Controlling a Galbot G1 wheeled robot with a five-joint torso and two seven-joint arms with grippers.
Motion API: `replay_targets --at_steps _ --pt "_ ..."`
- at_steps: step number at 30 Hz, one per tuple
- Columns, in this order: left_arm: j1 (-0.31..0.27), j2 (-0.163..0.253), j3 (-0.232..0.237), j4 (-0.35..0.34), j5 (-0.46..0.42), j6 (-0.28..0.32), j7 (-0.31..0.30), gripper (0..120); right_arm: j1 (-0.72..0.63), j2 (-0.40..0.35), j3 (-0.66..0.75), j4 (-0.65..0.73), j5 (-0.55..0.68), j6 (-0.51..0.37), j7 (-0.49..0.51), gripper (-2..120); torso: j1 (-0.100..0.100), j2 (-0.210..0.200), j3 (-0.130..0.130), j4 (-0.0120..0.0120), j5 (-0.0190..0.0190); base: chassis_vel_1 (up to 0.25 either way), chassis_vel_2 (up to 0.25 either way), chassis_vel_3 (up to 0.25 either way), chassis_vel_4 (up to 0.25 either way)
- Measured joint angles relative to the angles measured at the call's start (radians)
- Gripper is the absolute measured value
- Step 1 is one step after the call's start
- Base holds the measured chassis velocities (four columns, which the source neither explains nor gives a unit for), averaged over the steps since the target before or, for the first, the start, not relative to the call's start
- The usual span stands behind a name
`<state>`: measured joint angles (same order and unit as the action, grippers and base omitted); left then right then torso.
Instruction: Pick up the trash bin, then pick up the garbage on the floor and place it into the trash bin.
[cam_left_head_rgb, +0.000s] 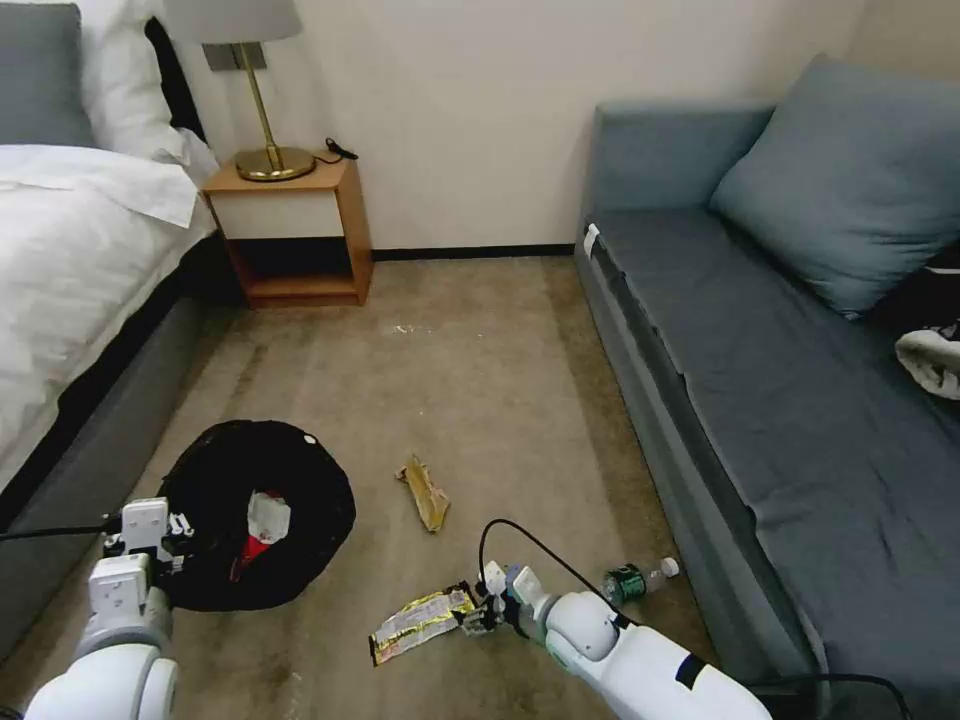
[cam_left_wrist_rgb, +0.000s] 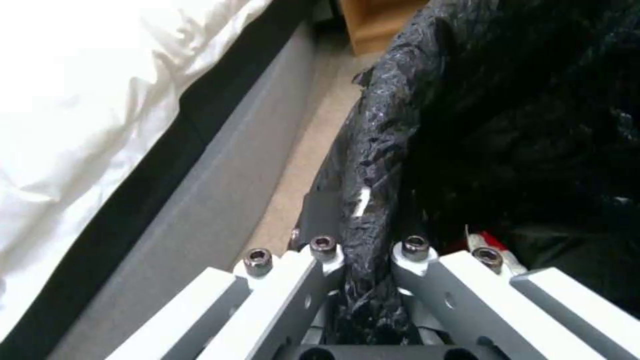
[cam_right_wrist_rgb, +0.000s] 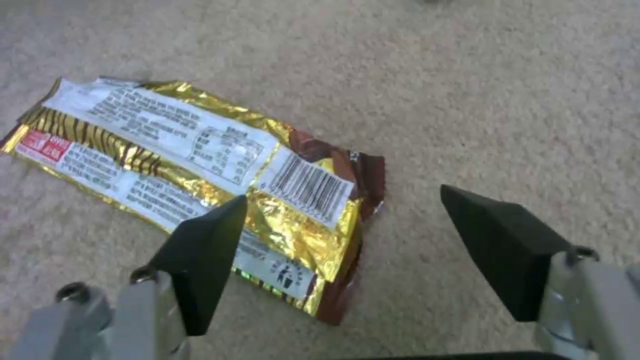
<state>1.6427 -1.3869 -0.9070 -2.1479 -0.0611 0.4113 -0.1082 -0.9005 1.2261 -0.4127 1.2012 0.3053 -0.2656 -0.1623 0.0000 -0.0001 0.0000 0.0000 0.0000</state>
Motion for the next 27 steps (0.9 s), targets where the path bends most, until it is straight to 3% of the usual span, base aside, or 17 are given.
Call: replay_targets --at_steps 14,20,27 --pt "-0.005 -0.001 0.0 0.005 0.002 -0.001 -0.001 3 -0.006 0.013 0.002 -0.024 -0.018 -0.006 -0.004 71 0.0 0.0 0.0 0.0 0.0 0.0 0.0 0.0 0.0" --pt "-0.008 0.0 -0.001 0.008 0.003 -0.001 -0.001 3 -0.008 0.008 0.001 -0.026 -0.02 0.008 -0.014 45 0.0 0.0 0.0 0.0 0.0 0.0 0.0 0.0 0.0" --pt "-0.011 -0.001 -0.001 0.009 0.003 -0.001 -0.001 3 -0.012 0.0 0.001 -0.02 -0.022 0.014 -0.021 24 0.0 0.0 0.0 0.0 0.0 0.0 0.0 0.0 0.0"
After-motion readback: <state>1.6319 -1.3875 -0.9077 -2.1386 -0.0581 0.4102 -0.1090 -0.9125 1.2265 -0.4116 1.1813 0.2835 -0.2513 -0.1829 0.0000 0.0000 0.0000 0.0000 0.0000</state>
